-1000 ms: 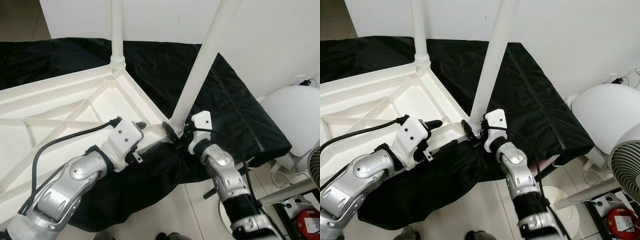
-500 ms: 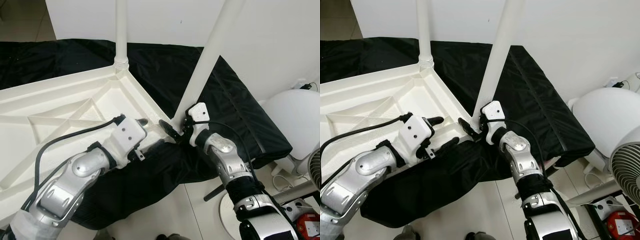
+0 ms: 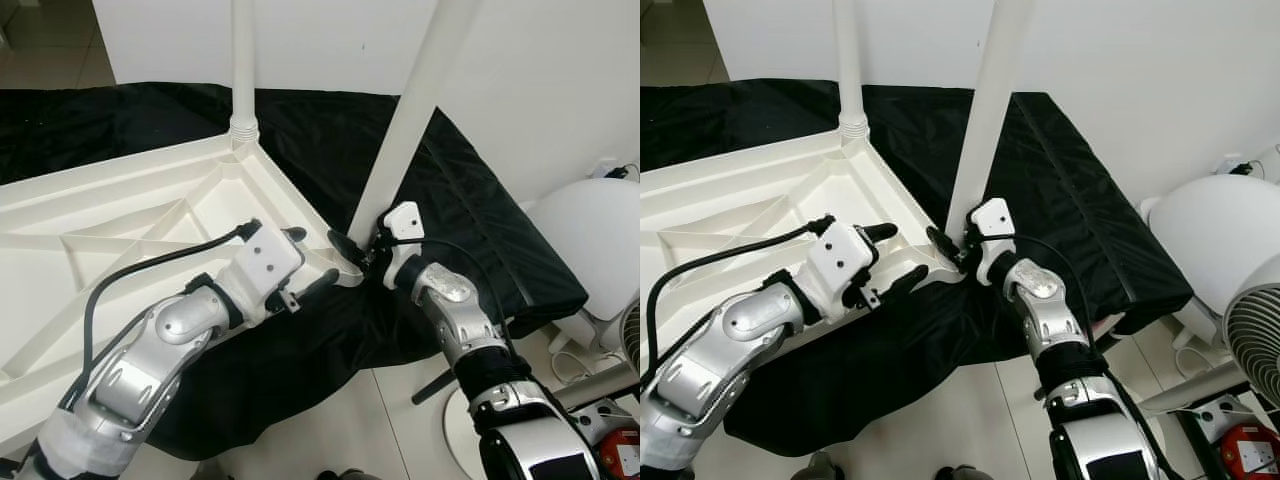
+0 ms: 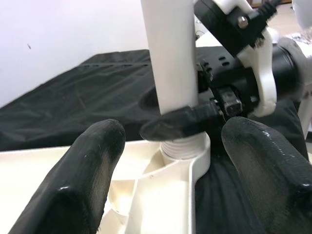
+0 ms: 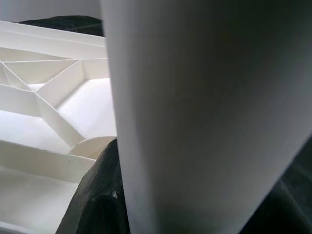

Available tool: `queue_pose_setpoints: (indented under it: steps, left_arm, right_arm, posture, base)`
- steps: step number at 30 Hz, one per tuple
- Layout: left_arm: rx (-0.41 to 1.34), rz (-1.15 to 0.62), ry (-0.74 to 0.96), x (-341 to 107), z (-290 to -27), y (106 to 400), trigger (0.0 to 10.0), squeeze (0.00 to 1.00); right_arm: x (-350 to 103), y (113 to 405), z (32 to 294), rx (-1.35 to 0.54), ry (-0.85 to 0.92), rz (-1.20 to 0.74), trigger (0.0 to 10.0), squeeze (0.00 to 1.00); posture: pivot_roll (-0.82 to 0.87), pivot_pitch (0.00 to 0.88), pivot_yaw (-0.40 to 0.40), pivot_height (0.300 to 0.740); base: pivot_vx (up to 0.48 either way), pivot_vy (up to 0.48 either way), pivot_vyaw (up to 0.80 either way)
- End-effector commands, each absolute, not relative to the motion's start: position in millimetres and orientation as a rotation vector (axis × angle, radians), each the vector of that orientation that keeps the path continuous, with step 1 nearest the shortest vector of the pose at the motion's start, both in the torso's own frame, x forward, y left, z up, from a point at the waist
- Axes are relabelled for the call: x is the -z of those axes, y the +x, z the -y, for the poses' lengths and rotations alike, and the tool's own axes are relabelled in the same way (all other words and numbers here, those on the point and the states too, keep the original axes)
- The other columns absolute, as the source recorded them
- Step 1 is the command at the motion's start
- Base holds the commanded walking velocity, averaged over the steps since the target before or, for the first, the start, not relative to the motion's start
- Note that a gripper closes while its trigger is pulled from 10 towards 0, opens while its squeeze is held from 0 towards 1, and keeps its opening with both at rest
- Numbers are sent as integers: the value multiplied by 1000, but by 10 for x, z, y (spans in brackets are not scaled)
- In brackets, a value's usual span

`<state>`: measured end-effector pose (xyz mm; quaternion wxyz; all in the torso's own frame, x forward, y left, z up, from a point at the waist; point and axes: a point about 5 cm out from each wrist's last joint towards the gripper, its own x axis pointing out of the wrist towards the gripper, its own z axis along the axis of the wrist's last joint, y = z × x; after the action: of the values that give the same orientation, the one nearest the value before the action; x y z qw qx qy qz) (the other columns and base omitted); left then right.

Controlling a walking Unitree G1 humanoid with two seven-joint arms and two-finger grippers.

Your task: Building children table

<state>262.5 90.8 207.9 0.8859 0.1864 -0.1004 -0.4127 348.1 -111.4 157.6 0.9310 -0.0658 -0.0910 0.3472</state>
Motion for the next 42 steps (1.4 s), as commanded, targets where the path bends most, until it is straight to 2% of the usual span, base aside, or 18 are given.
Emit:
queue_pose_setpoints:
  steps: [1,14,33,37,39,42]
  left_arm:
    - [870,211,399,-2069,-892,2632,10000,0]
    - [884,227,403,-2132,-904,2693,10000,0]
    - [879,230,369,-2126,-875,2657,10000,0]
    - [884,233,354,-2102,-851,2656,10000,0]
    - [888,230,330,-2077,-821,2661,10000,0]
    - [895,224,311,-2062,-795,2665,10000,0]
  right_arm:
    - [-1453,3446,1190,-672,-111,136,10000,0]
    - [-1302,3471,1197,-564,56,17,10000,0]
    - [-1391,3549,1122,-546,22,-6,10000,0]
    - [-1428,3525,1108,-417,80,29,10000,0]
    - [-1466,3511,1106,-263,161,45,10000,0]
    - [-1485,3494,1090,-161,196,54,10000,0]
  posture:
    - [112,89,-77,740]
    - [100,115,-34,740]
    - [92,137,-56,740]
    - [82,132,-57,740]
    - [71,128,-53,740]
    - [65,125,-55,740]
  base:
    - [0,0,0]
    - [0,0,0]
    - [0,0,0]
    - [0,0,0]
    - [0,0,0]
    - [0,0,0]
